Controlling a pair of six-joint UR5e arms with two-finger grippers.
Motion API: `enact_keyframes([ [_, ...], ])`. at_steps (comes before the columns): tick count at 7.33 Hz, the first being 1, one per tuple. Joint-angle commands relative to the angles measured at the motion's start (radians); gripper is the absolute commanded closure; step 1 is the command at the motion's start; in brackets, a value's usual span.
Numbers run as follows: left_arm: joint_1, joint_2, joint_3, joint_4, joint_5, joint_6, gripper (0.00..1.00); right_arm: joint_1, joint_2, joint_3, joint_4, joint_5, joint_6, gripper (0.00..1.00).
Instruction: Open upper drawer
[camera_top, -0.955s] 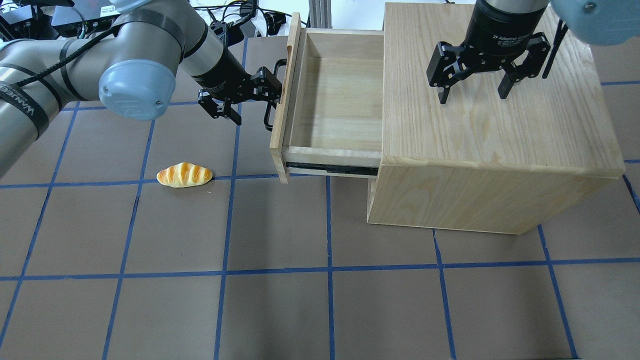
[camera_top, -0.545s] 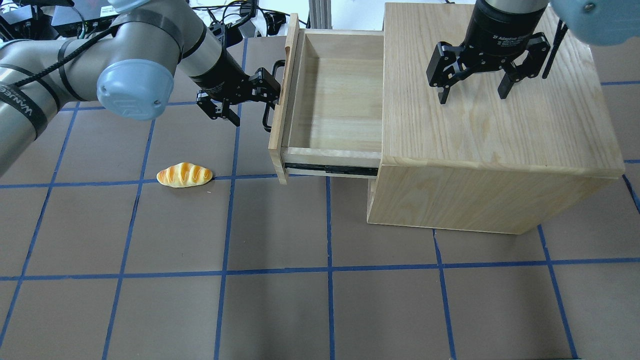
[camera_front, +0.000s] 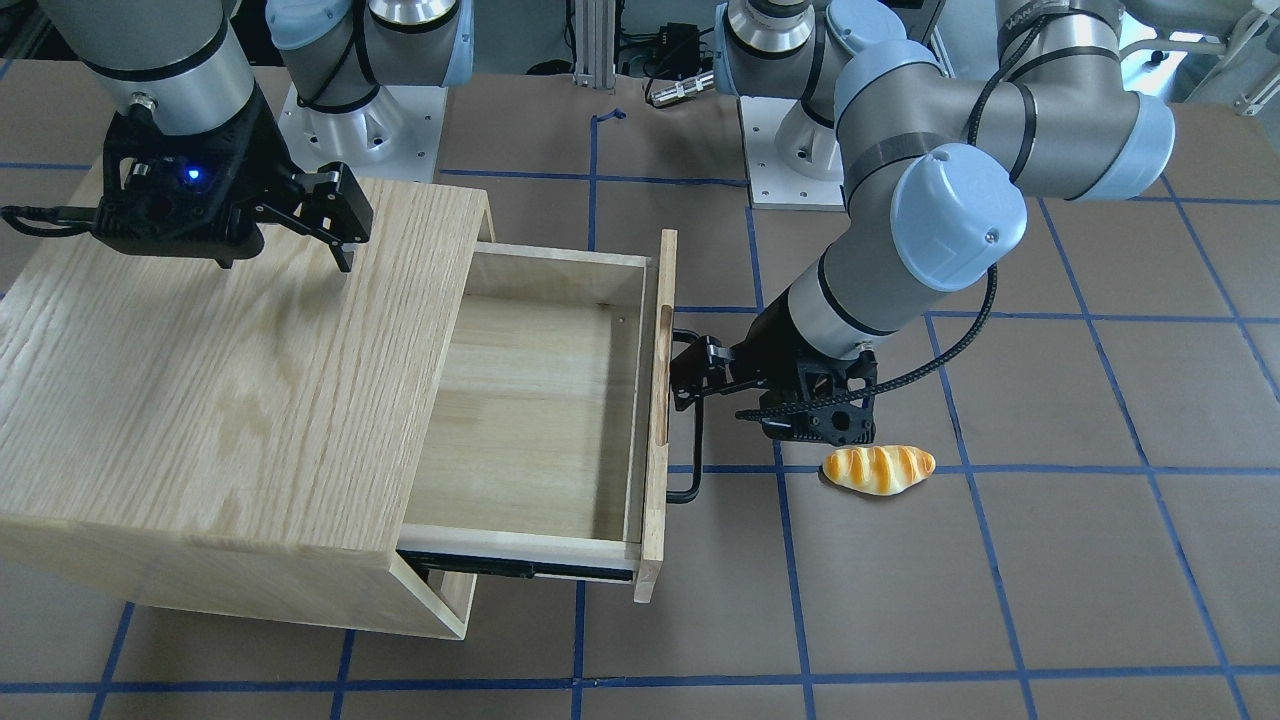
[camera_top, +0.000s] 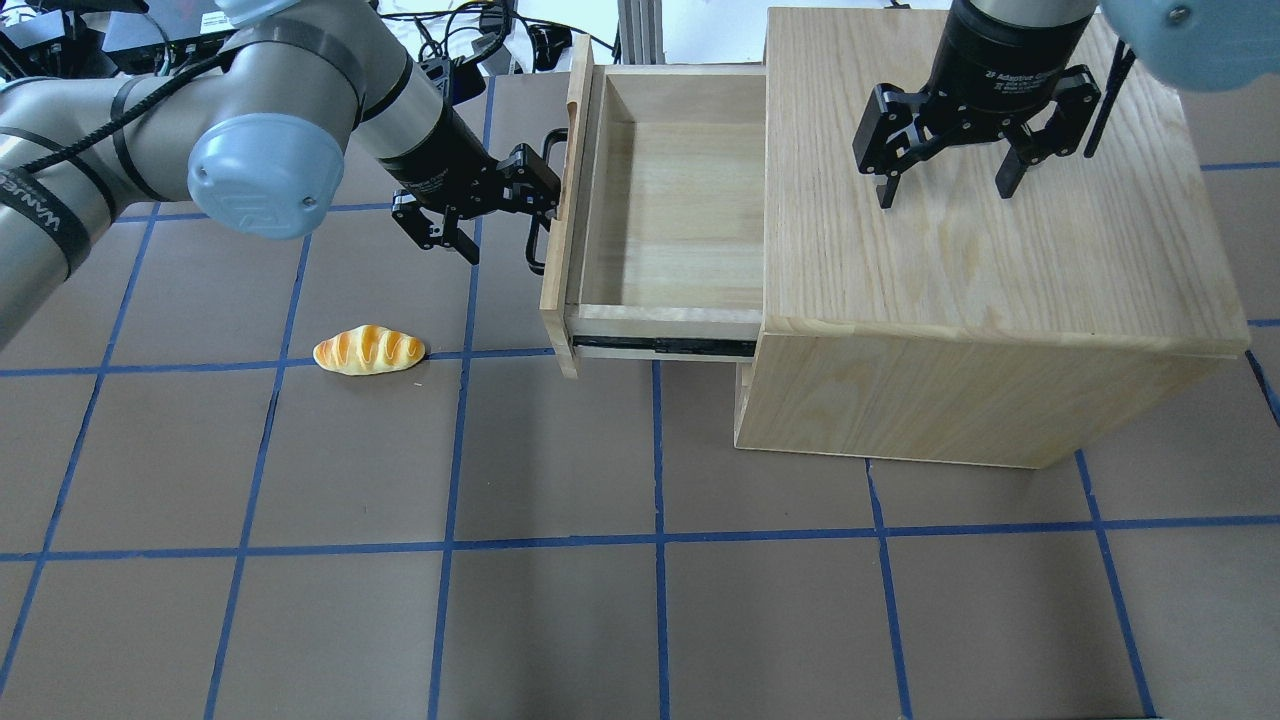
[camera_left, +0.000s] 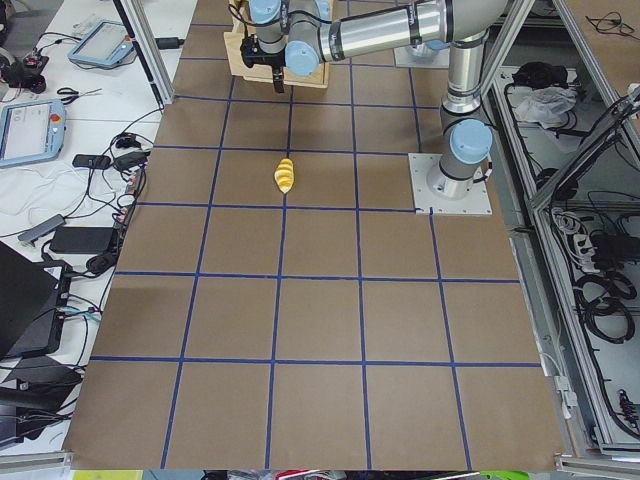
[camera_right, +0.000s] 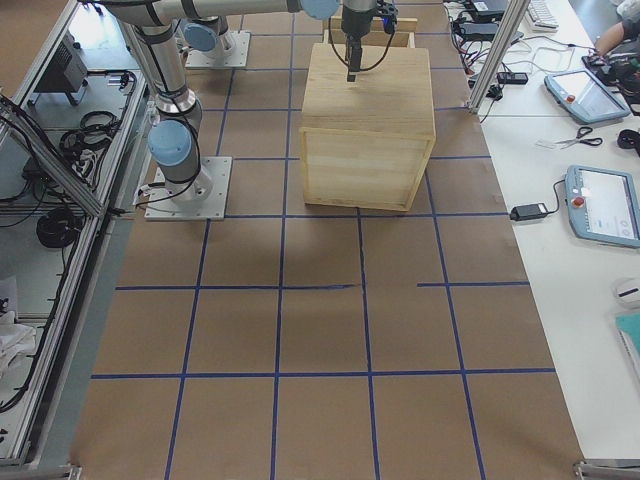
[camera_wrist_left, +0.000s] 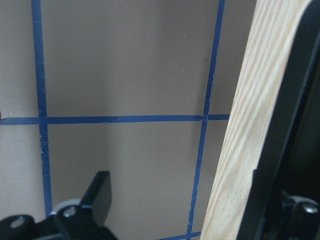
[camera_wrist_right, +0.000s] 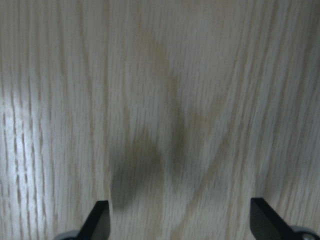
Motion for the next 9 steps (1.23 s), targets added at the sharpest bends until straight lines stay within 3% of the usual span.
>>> enact_keyframes([
  [1, -0.004, 0.004, 0.002, -0.013, -0.038, 0.000, 0.00, 0.000, 0.000, 0.000, 0.000, 0.000, 0.000, 0.00],
  [6, 0.021, 0.059, 0.020, -0.078, -0.073, 0.002, 0.00, 0.000, 0.000, 0.000, 0.000, 0.000, 0.000, 0.00],
  [9, 0.117, 0.156, 0.037, -0.206, 0.004, 0.159, 0.00, 0.000, 0.000, 0.001, 0.000, 0.000, -0.001, 0.00],
])
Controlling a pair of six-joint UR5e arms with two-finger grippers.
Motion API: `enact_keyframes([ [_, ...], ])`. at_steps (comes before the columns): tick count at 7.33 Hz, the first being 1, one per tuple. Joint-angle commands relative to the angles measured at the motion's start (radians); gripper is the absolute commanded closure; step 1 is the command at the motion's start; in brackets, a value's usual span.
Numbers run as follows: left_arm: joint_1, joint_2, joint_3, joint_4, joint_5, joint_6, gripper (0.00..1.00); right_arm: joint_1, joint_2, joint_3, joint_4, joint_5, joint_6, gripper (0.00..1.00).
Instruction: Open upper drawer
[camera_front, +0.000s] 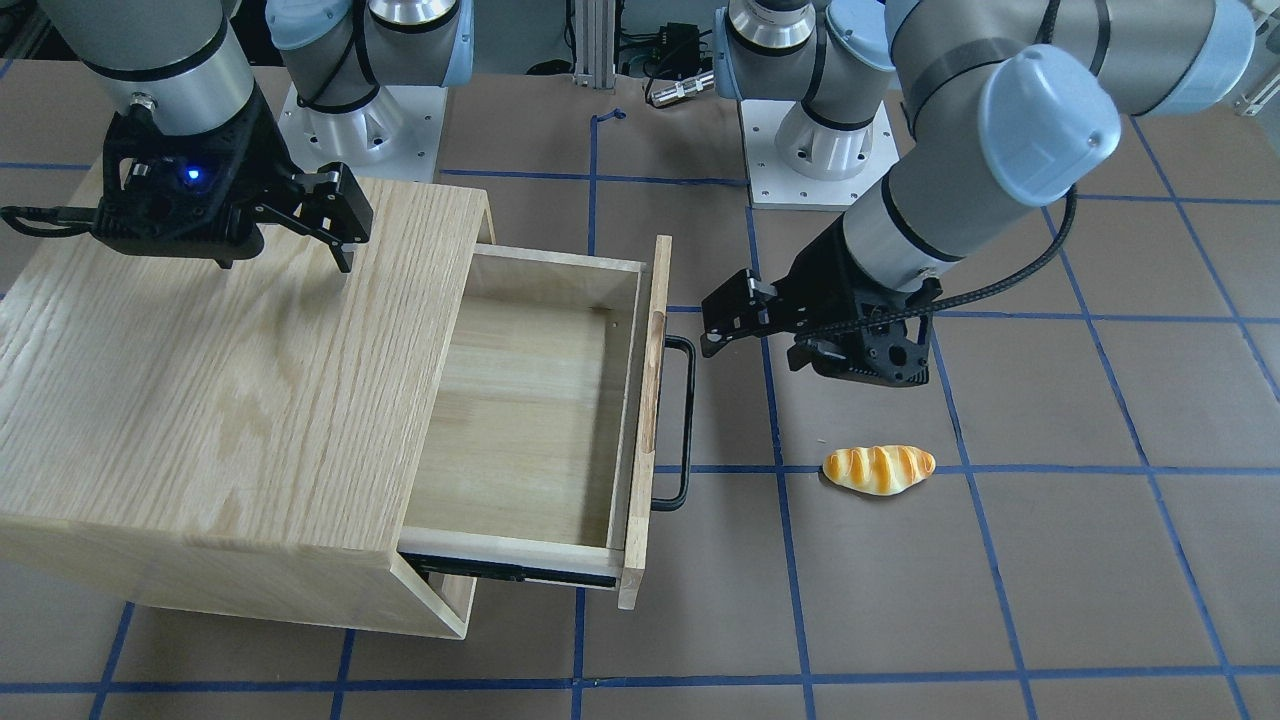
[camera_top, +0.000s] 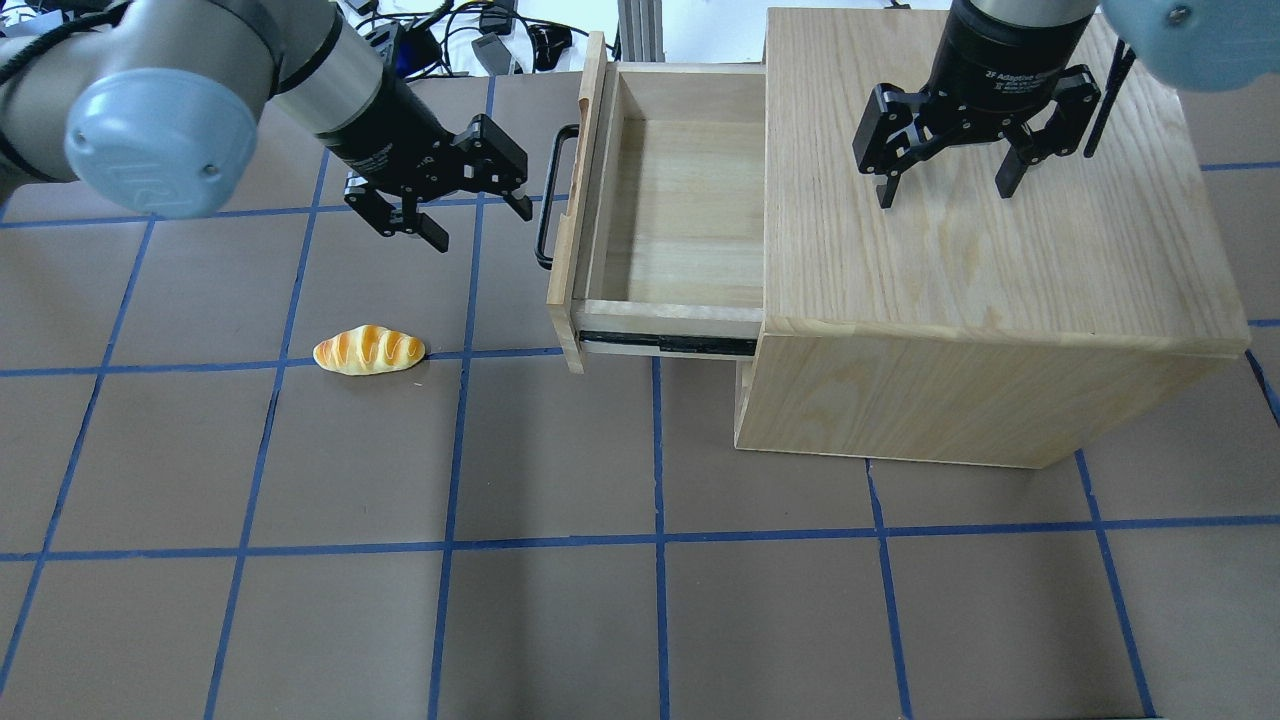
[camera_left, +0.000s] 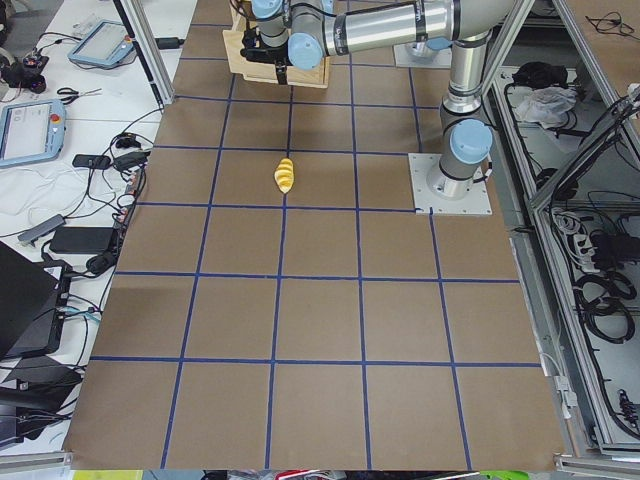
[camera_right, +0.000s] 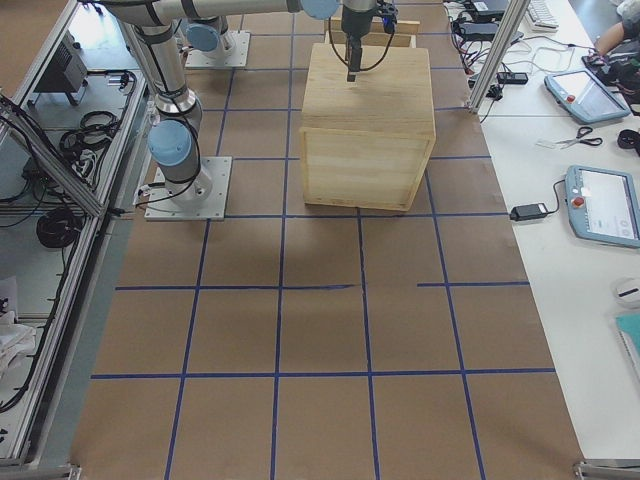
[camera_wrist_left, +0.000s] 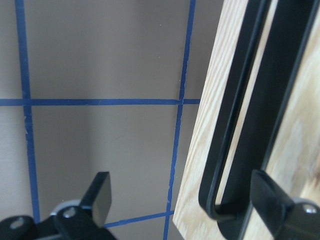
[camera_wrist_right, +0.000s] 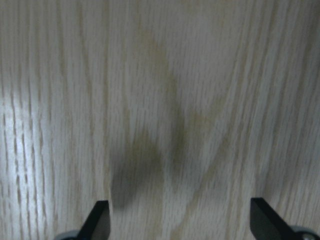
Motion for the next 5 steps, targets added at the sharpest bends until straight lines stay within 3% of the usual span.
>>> enact_keyframes([
  [1, 0.059, 0.061, 0.016, -0.071, 0.139, 0.111, 0.00, 0.000, 0.000, 0.001, 0.000, 0.000, 0.001, 0.00],
  [3, 0.060, 0.141, 0.018, -0.101, 0.308, 0.130, 0.00, -0.001, 0.000, 0.000, 0.000, 0.000, 0.001, 0.00],
  [5, 0.057, 0.216, 0.018, -0.134, 0.370, 0.130, 0.00, 0.000, 0.000, 0.000, 0.000, 0.000, 0.001, 0.00],
])
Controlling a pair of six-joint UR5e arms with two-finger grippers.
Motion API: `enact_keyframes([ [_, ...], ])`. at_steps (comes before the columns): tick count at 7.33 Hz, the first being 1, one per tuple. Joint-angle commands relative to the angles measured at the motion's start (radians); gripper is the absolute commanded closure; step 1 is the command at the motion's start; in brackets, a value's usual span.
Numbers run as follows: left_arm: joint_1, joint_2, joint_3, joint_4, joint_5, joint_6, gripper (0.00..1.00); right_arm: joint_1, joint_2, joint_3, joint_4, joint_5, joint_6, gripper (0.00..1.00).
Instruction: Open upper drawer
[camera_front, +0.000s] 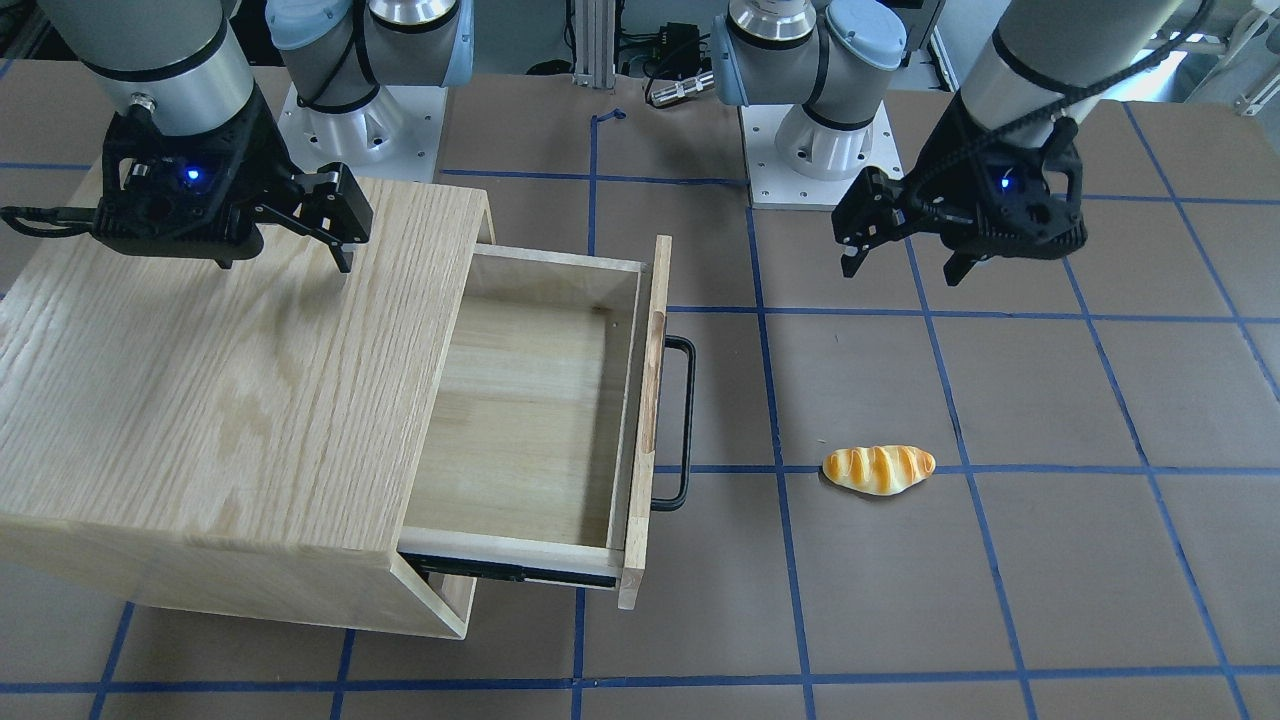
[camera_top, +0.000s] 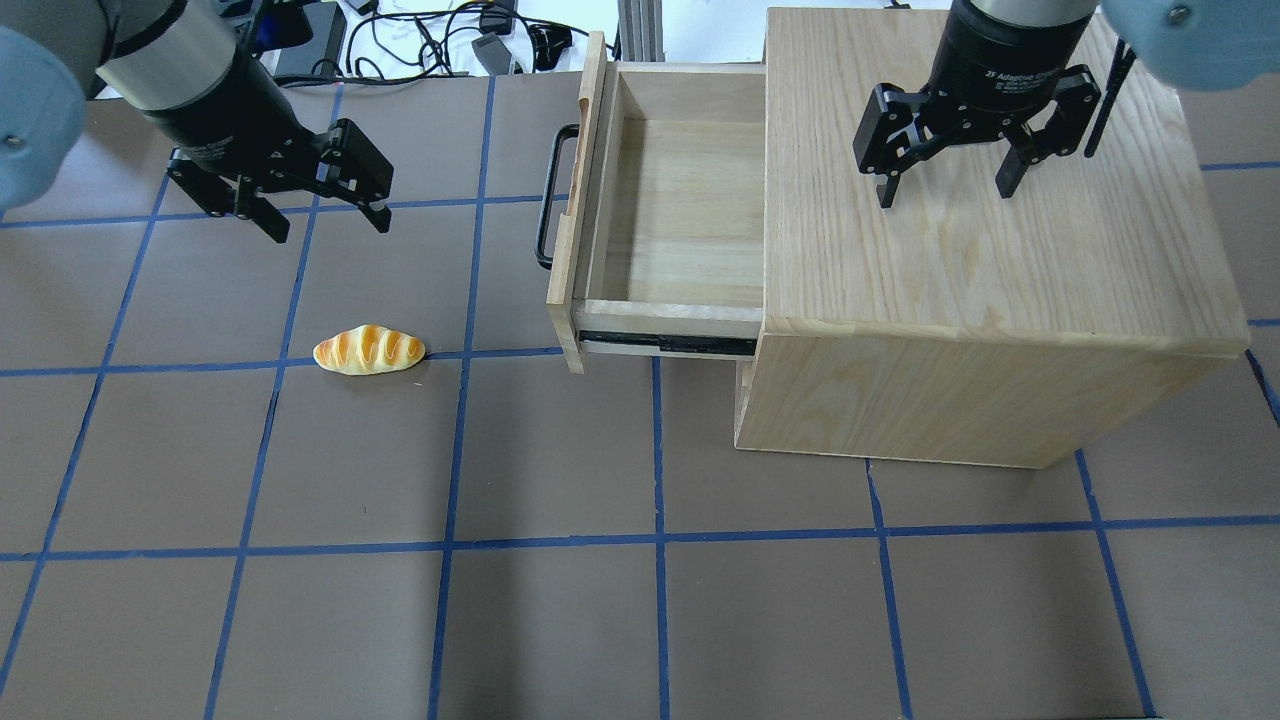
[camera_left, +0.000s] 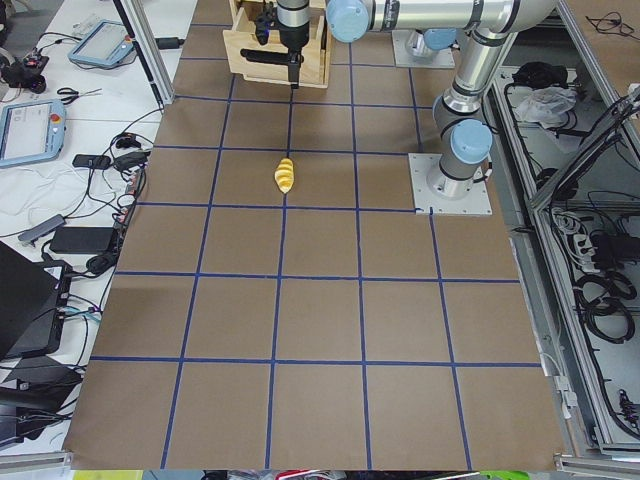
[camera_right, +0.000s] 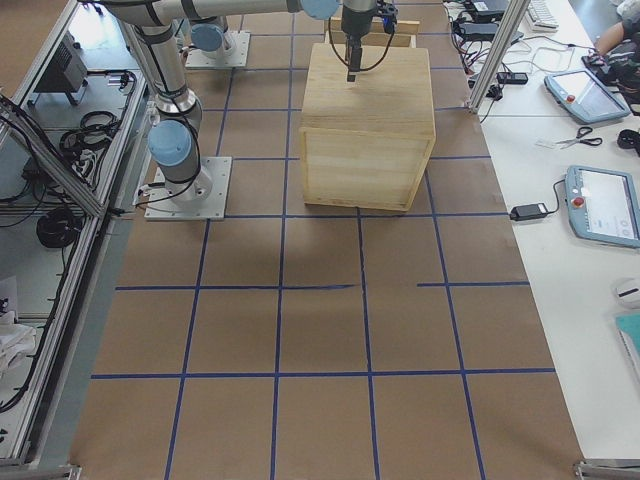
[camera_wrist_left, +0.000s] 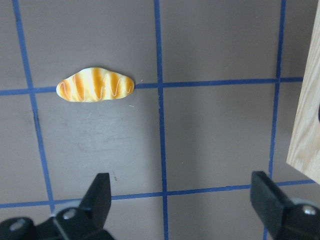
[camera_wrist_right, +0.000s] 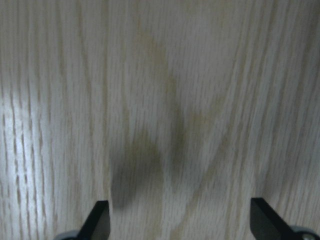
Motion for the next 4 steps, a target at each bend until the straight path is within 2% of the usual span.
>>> enact_keyframes([
  [1, 0.002, 0.051, -0.006, -0.015, 0.078, 0.024, 0.00, -0.001, 0.000, 0.000, 0.000, 0.000, -0.002, 0.00],
  [4, -0.002, 0.049, -0.013, -0.013, 0.072, 0.033, 0.00, -0.001, 0.000, 0.000, 0.000, 0.000, -0.002, 0.00],
])
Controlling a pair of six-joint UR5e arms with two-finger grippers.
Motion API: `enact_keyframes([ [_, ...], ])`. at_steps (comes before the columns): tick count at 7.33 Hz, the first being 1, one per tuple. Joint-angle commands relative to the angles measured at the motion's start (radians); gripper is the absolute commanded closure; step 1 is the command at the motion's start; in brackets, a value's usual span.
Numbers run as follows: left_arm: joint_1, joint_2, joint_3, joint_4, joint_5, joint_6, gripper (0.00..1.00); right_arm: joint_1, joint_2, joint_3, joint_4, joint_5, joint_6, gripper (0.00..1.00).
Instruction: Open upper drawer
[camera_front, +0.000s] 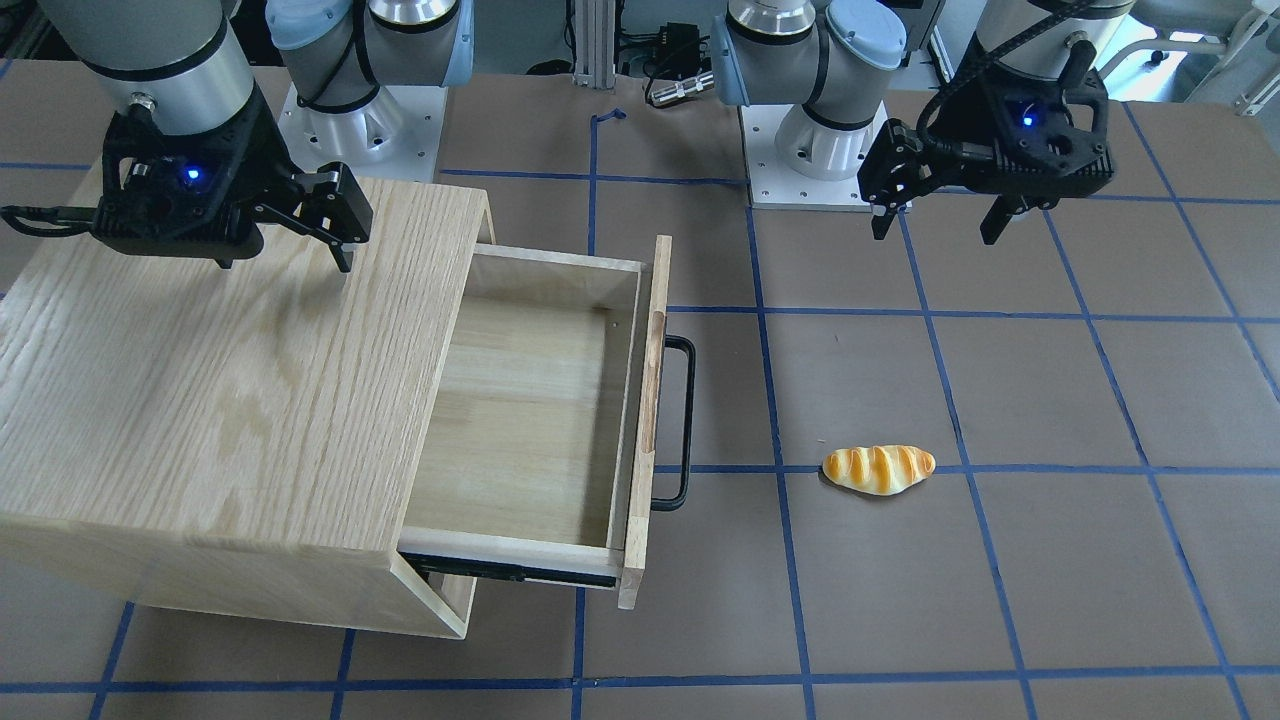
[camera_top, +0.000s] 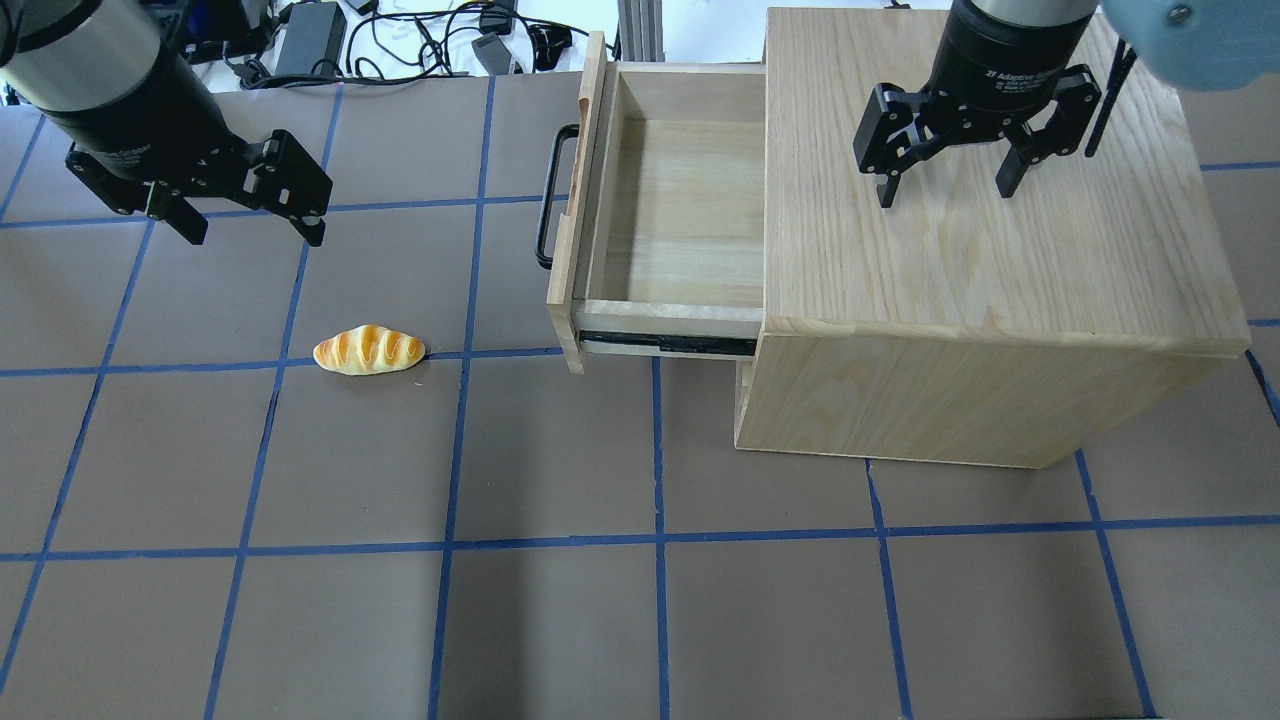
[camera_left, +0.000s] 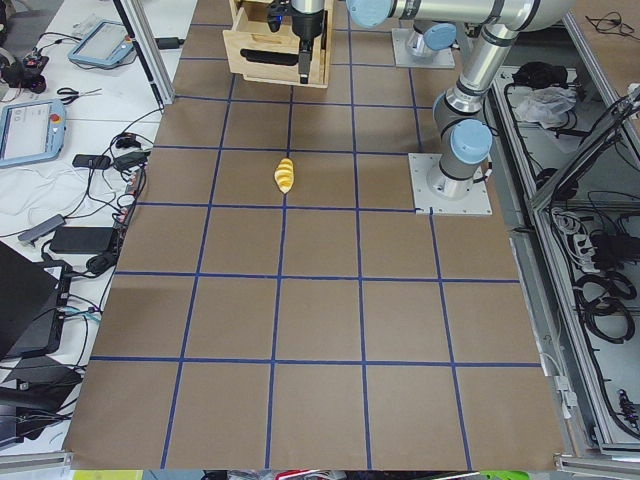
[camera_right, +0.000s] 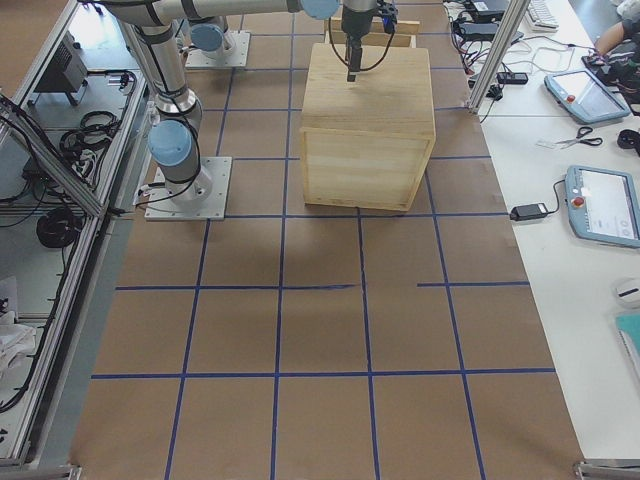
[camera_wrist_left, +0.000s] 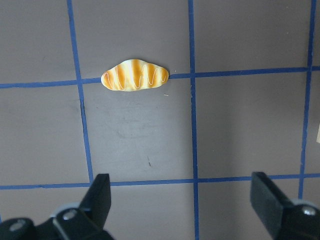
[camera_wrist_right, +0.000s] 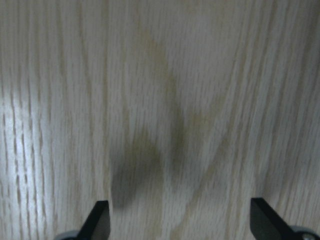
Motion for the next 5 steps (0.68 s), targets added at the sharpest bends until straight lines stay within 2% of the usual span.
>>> enact_keyframes([
  [1, -0.001, 0.002, 0.001, 0.000, 0.001, 0.001, 0.00, 0.000, 0.000, 0.000, 0.000, 0.000, -0.001, 0.00],
  [5, -0.002, 0.004, 0.002, -0.002, 0.005, -0.004, 0.00, 0.000, 0.000, 0.000, 0.000, 0.000, 0.000, 0.00],
])
